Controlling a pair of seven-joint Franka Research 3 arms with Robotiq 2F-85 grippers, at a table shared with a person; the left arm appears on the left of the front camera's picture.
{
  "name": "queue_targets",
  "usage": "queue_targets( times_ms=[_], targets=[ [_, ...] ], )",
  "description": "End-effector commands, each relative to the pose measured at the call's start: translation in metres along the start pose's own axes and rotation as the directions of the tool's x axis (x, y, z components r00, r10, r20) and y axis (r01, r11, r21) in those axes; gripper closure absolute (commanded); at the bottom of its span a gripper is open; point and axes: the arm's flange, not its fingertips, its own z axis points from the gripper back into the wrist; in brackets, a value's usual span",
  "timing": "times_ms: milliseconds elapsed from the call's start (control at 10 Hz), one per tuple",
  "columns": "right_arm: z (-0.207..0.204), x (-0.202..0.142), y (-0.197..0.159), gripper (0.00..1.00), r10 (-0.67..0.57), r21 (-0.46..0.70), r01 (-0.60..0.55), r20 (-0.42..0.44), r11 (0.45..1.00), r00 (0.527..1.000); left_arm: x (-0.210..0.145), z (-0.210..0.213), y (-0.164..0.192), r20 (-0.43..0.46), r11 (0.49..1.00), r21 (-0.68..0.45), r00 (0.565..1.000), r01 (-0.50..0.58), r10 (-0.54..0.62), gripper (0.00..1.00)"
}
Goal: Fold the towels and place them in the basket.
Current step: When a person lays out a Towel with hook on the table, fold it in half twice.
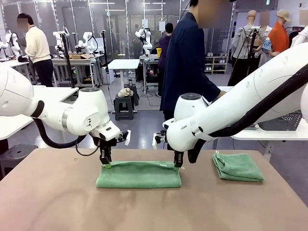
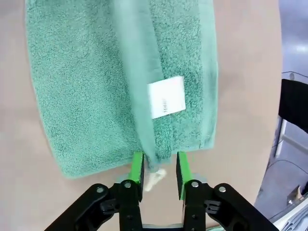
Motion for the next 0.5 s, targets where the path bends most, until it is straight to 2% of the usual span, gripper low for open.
queue_targets(
  times_ms=[0,100,200,300,400],
  targets=[
    [0.003,-0.002,-0.001,0.36,0.01,-0.057,-0.009,0.015,0.998,1.0,-0.001,0.002,0.001,-0.016,0.999,0.048,1.0,-0.025,0.025,0.42],
    [0.006,-0.002,-0.001,0.45,0.018,-0.088,-0.016,0.016,0.996,1.0,-0.003,0.004,0.0,-0.02,0.997,0.071,0.999,-0.036,0.038,0.39],
    [0.012,-0.002,-0.002,0.16,0.018,-0.106,-0.016,0.022,0.994,1.0,-0.007,0.008,0.0,-0.013,0.995,0.092,0.999,-0.044,0.046,0.23],
    [0.022,-0.002,-0.001,0.26,0.019,-0.116,-0.015,0.028,0.993,0.999,-0.013,0.016,-0.002,0.005,0.994,0.1,0.999,-0.052,0.052,0.32],
    [0.037,-0.003,0.001,0.02,0.007,-0.113,-0.004,0.03,0.994,1.0,-0.02,0.032,-0.005,0.036,0.993,0.103,0.998,-0.057,0.054,0.32]
  ],
)
